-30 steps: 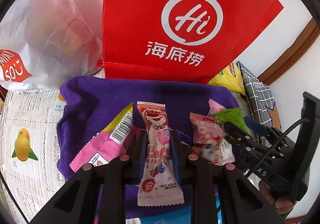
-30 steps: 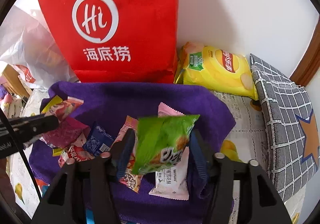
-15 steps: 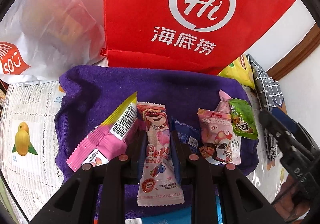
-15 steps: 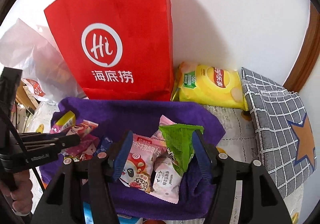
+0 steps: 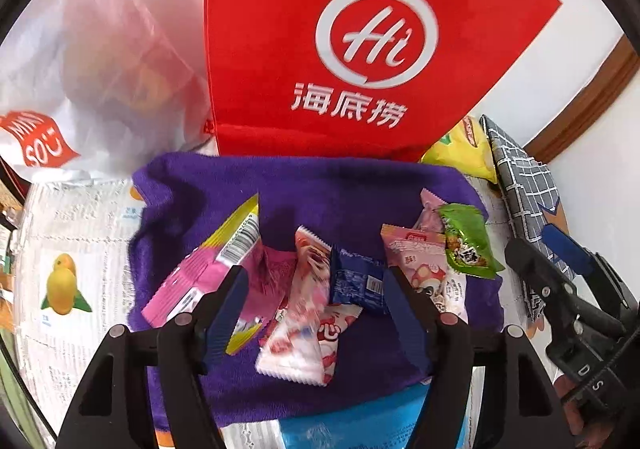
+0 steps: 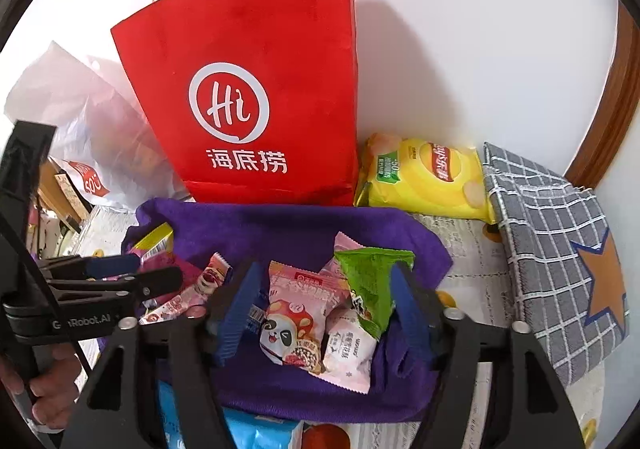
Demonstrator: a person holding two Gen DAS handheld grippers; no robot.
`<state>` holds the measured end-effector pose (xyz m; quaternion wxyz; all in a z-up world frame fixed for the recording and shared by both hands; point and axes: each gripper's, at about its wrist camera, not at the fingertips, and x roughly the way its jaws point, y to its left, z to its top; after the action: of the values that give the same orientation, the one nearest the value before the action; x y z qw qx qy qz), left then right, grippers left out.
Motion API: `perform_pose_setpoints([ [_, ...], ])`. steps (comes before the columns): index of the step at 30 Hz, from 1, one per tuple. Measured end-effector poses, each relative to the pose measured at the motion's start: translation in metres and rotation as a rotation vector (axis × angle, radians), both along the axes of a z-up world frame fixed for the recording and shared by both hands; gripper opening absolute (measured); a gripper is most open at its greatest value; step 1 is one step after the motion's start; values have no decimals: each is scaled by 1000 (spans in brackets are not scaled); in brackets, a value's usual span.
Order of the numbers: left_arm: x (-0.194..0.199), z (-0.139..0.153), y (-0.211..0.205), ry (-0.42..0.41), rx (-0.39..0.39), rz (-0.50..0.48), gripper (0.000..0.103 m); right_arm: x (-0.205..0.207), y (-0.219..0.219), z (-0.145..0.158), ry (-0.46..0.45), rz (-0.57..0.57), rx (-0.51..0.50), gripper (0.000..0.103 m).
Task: Organize snacks
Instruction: 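Move both tools back to the snack pile beside the tissue pack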
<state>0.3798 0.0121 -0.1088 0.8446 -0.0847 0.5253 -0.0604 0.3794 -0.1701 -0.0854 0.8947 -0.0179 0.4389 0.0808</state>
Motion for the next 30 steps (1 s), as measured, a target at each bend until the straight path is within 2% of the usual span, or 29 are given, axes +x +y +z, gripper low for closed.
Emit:
perform_pose_setpoints([
  [5, -11, 20, 3, -42, 2, 15, 72, -18, -11, 14, -20, -70, -14, 86],
  [9, -24, 40, 2, -79, -34, -11, 77, -37, -18, 28, -34, -93, -31, 87],
  [14, -46, 61, -6, -131, 7, -47, 78, -69, -20, 41, -71, -93, -21, 87],
  [17, -62, 68, -5, -142, 2, -65, 78, -82, -20, 42, -54, -94, 0, 87],
  [22, -100, 73, 10, -174, -13, -56, 78, -106, -24, 37, -33, -119, 45, 86],
  [25, -120, 70, 23, -178, 8, -24, 78, -120, -23, 32, -18, -113, 77, 84],
  [30, -147, 60, 45, -165, -5, 10, 77, -143, -15, 21, -4, -105, 59, 84],
])
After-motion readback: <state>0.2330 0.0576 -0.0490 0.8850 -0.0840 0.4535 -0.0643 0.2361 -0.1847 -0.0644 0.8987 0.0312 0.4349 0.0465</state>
